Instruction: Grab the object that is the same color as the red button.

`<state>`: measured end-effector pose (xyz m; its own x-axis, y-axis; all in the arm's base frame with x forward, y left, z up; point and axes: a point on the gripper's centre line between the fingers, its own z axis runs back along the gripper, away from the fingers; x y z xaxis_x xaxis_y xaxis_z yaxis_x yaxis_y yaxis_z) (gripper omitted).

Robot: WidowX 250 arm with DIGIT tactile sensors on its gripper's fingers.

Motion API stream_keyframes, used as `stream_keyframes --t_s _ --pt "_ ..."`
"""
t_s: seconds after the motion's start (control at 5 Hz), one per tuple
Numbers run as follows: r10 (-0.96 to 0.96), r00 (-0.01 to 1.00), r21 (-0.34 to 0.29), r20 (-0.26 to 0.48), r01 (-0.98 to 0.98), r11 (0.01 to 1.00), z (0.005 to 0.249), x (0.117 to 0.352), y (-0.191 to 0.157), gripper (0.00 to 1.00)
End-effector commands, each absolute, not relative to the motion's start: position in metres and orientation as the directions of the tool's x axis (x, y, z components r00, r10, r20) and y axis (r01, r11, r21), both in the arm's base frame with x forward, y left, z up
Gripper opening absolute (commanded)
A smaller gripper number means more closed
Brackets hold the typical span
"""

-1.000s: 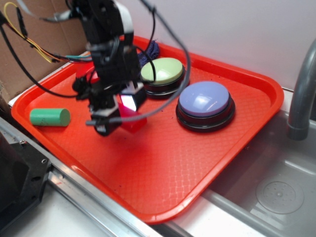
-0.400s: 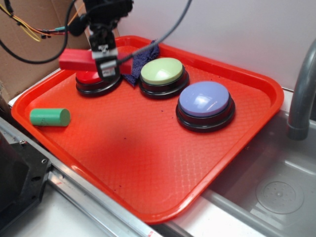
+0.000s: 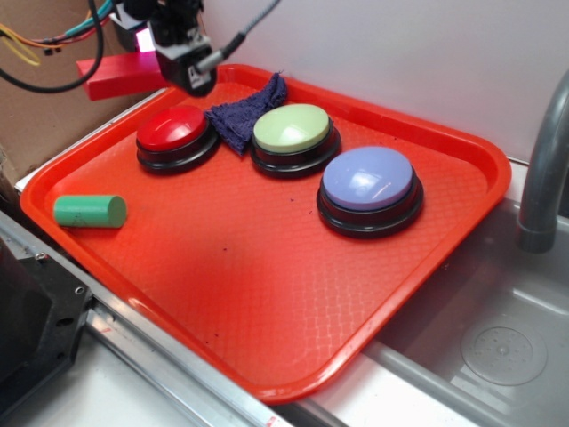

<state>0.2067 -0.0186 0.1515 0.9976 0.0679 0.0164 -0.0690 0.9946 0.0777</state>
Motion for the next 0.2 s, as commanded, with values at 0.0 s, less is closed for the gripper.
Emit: stream_keyframes --t_s 0.0 --pt "0.24 0.971 -0.02 0.011 -0.24 0.971 0.1617 0.2229 -0.0147 0.0"
